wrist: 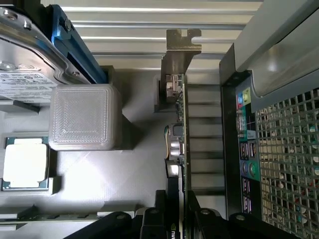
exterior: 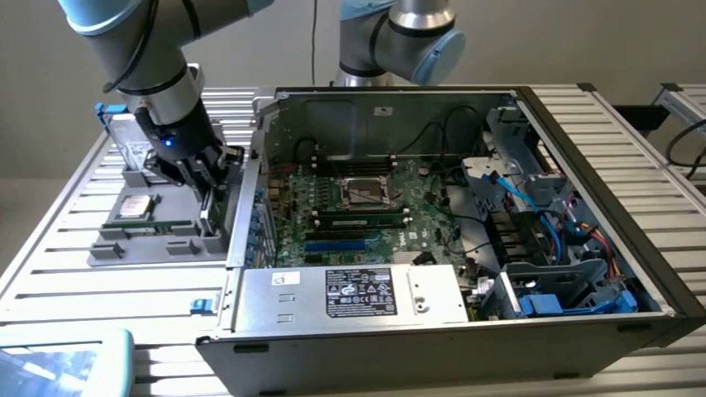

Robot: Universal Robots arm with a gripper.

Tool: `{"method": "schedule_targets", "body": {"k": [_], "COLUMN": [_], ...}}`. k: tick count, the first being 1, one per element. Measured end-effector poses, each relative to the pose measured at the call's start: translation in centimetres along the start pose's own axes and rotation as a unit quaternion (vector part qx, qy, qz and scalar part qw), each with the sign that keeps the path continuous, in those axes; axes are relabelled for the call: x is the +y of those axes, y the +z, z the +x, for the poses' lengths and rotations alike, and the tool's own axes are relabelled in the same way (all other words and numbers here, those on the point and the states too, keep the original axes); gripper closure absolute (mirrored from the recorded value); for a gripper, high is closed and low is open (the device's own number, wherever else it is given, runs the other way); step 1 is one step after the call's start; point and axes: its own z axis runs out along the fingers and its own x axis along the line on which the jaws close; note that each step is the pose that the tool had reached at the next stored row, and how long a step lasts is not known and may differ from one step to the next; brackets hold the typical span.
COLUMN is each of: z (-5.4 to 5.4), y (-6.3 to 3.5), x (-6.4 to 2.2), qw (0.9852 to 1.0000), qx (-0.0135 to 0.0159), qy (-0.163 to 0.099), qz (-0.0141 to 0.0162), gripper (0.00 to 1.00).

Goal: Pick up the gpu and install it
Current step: 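Pick up the gpu and move the gpu toward the slot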

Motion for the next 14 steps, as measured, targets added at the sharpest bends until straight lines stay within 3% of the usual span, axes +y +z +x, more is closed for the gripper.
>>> {"method": "schedule_targets", "body": {"k": [5, 14], "z": [0.0, -0.2], "y": [-1.65, -5.65], "x": [0.23, 0.65], "qw": [1.0, 1.0], "qx": [-0.0001, 0.0], "qy": [0.0, 0.0], "qz": [-0.0028, -0.0032], "gripper": [0.73, 0.73]}}
